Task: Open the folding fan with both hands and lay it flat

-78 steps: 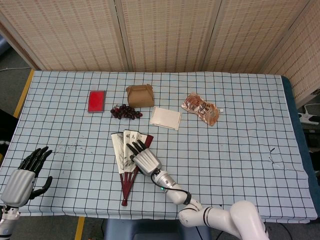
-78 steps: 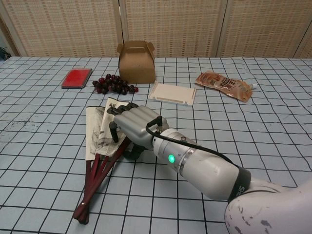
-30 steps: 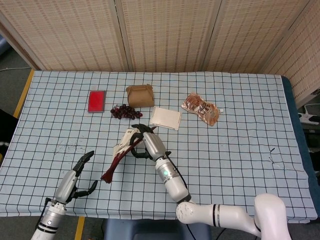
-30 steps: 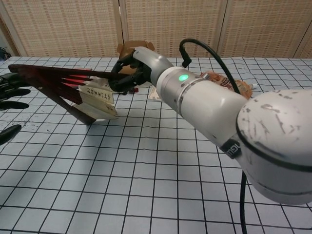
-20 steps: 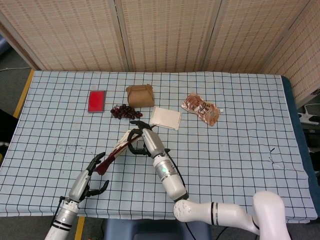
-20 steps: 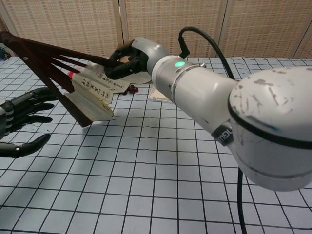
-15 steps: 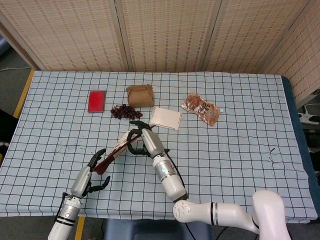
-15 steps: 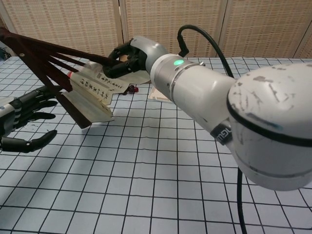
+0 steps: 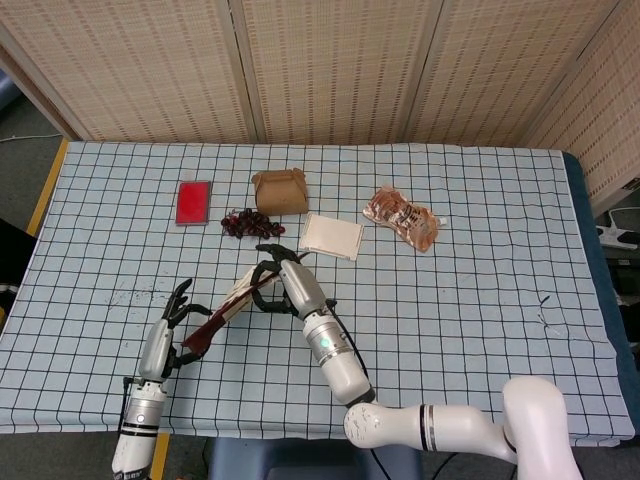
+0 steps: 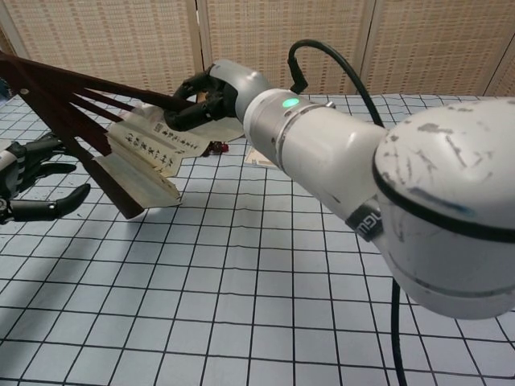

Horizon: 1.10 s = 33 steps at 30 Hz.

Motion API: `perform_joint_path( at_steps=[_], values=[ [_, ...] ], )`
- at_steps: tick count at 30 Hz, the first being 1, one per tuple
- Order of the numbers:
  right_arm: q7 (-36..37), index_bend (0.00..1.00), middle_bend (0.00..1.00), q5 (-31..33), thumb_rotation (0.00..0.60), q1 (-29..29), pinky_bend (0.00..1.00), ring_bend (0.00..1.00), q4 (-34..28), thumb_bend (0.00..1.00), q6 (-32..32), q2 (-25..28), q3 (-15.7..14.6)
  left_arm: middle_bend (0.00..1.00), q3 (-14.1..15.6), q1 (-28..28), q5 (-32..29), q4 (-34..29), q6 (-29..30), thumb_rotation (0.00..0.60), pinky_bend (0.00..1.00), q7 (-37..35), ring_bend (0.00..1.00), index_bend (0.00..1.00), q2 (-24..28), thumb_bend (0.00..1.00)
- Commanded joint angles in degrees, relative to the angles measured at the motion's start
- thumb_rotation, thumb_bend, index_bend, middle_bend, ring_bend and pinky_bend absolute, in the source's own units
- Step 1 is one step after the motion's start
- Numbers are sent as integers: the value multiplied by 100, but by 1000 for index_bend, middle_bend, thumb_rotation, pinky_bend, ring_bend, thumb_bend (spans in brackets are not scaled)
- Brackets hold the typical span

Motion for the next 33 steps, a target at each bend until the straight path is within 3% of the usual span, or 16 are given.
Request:
perform_joint_path(
  at_steps=[1, 8, 15, 22, 28, 33],
  values=[
    [9, 695, 104, -2, 600, 18, 0, 0, 11, 504, 31, 8, -30, 7, 41, -3, 16, -38, -35, 600, 132, 9, 0, 404, -5, 397],
    [185, 695, 104, -189, 600, 72, 0, 0, 123, 504, 199, -150, -52, 0, 18, -15, -102, -193, -138, 600, 129, 10, 0, 211, -33, 393],
    [381, 695, 104, -341, 600, 87, 0, 0, 158, 504, 277, -289, -60, 0, -384, -91, -634, -558, -323, 600, 122, 9, 0, 198, -91, 390],
    [454, 695, 103, -485, 600, 106, 3, 0, 195, 504, 347, -376, -68, 0, -410, -115, -705, -765, -330, 600, 120, 227, 0, 194, -132, 391],
    [451, 695, 103, -510, 600, 32, 5, 0, 44, 504, 392, -250, -32, 19, -527, -70, -860, -702, -201, 600, 124, 333, 0, 437, -236, 446],
    [385, 695, 103, -526, 600, -68, 10, 0, -183, 504, 441, -36, -34, 174, -610, -43, -892, -610, -107, 600, 126, 261, 5, 611, -314, 501]
  ],
)
